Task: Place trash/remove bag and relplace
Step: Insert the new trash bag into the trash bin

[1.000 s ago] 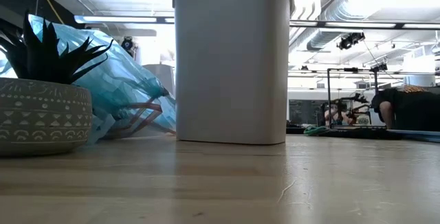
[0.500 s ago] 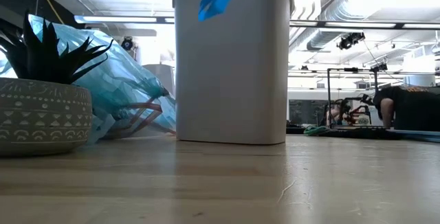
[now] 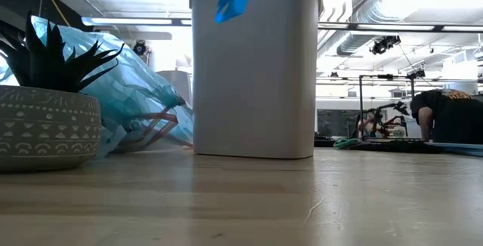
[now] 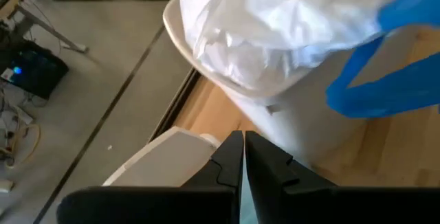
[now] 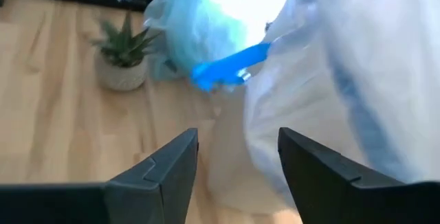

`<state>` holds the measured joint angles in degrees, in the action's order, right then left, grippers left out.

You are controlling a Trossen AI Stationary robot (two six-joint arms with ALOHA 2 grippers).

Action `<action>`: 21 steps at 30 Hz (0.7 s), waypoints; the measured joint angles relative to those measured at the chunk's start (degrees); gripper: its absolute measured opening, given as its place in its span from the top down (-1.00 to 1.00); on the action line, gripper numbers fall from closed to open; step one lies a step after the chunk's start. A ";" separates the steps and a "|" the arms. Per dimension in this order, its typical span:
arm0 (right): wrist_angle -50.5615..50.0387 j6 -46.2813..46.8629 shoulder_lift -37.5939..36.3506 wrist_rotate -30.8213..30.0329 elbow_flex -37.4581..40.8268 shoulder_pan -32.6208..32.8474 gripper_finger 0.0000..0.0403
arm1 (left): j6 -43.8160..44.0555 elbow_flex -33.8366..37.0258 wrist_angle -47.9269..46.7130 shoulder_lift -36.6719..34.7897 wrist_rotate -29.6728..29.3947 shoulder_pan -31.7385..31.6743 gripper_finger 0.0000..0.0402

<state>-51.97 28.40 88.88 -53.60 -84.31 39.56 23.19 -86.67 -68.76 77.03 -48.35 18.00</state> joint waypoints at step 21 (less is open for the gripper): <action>20.32 -35.93 0.00 -11.30 0.04 -7.05 0.23 | -1.70 0.00 6.08 0.00 -0.36 4.78 1.00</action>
<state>-31.66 -7.53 88.88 -64.91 -84.27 32.51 21.49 -86.67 -62.67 77.03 -48.71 22.78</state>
